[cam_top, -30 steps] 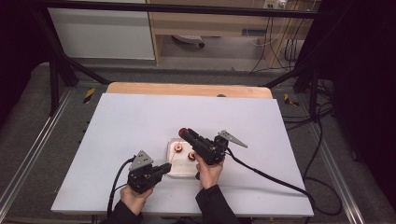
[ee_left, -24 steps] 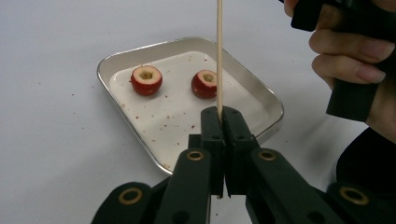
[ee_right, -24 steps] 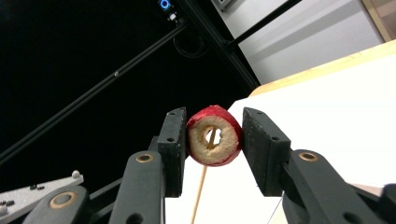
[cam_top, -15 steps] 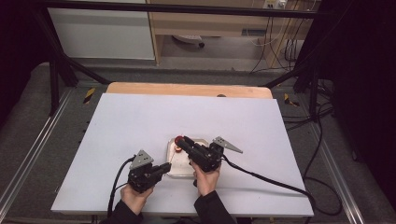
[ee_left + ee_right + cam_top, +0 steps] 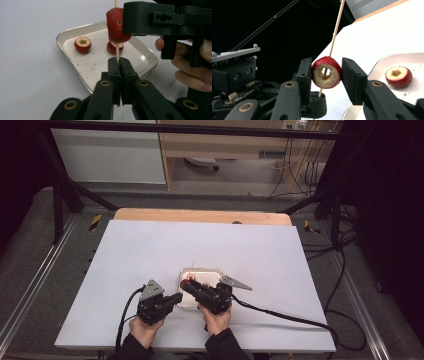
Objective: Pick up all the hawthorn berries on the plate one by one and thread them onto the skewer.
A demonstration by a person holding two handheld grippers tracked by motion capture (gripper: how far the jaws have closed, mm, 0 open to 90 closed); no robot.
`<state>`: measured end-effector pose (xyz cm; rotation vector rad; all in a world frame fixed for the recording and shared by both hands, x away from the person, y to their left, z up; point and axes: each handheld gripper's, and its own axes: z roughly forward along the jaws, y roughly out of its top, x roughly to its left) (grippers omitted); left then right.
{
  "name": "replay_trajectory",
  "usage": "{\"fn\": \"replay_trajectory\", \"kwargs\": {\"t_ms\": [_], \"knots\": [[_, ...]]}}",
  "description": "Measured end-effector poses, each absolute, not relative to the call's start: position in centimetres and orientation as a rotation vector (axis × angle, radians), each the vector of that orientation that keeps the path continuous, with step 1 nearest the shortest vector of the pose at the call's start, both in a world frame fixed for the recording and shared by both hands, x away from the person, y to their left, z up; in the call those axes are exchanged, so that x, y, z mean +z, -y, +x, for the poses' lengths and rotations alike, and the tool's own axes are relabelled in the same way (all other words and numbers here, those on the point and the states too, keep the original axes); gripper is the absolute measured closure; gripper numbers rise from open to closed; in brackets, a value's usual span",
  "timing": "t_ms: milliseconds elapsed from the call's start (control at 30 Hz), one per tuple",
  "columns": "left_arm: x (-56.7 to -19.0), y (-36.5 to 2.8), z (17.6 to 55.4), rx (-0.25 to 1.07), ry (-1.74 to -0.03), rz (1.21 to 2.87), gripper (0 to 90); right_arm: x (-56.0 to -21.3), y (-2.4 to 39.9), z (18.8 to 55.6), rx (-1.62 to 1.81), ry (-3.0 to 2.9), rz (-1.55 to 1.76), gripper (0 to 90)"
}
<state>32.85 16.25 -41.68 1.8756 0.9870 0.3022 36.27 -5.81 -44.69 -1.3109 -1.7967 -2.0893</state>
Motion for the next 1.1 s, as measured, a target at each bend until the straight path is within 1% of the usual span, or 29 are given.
{"fn": "replay_trajectory", "kwargs": {"t_ms": [267,433,633,867,967,1100], "knots": [[-41.8,-16.3,32.9,0.301,-0.971,1.883,88.4,-44.8,5.8,36.0,-2.060,1.830,-1.301,61.8],[-41.8,-16.4,32.9,0.304,-0.953,1.889,88.3,-44.4,6.0,36.1,-2.038,1.869,-1.281,60.1],[-41.8,-17.3,33.0,0.311,-0.957,1.887,88.3,-42.5,7.2,36.3,-1.994,2.067,-1.270,43.8],[-42.1,-18.1,33.0,0.315,-0.941,1.909,88.2,-41.0,8.9,37.7,-1.786,2.331,-1.252,23.4],[-42.2,-18.4,32.9,0.306,-0.932,1.914,88.2,-40.8,9.5,38.4,-1.669,2.446,-1.244,17.8],[-42.4,-18.6,32.8,0.309,-0.918,1.938,88.1,-40.6,10.1,39.1,-1.524,2.576,-1.241,15.4]]}}
